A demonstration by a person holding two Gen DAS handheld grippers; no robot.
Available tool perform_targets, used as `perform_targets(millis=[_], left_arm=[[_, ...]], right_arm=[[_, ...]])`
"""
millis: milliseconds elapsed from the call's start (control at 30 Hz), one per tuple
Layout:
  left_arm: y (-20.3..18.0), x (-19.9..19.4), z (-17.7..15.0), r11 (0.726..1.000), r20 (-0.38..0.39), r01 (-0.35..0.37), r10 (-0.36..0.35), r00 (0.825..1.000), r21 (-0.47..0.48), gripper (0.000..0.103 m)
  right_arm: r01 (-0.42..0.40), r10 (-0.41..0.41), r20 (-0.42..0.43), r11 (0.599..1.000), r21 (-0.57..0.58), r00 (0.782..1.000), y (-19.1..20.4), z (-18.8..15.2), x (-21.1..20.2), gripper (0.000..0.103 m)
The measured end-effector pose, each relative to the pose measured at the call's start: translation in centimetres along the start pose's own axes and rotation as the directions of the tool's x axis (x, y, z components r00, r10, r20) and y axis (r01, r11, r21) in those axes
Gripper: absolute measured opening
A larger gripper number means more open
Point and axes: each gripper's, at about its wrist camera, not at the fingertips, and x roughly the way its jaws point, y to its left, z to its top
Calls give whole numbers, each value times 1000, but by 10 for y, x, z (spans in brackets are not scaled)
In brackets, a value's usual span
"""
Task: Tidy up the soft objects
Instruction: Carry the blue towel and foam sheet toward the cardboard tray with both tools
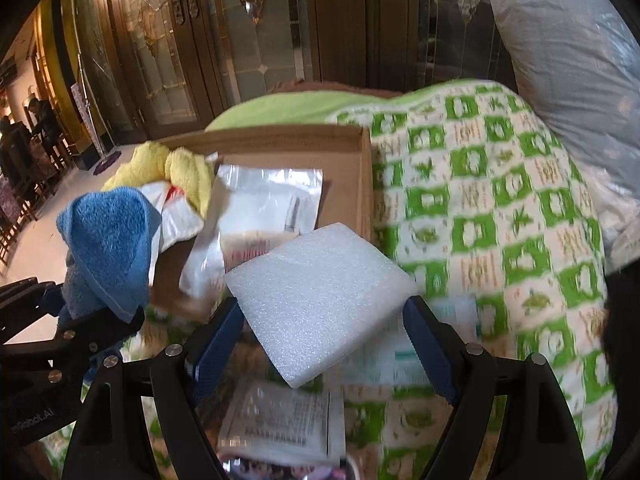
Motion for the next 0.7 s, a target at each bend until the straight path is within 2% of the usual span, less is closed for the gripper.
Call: perform_targets(millis=[433,700], left_arm=[[26,29,20,998,22,-40,41,999,-47,44],[38,49,30,996,31,-73,75,997,-49,45]], right_arm=[[-3,10,87,997,-81,996,29,29,62,82],[-33,37,56,997,-71,998,32,38,105,84]])
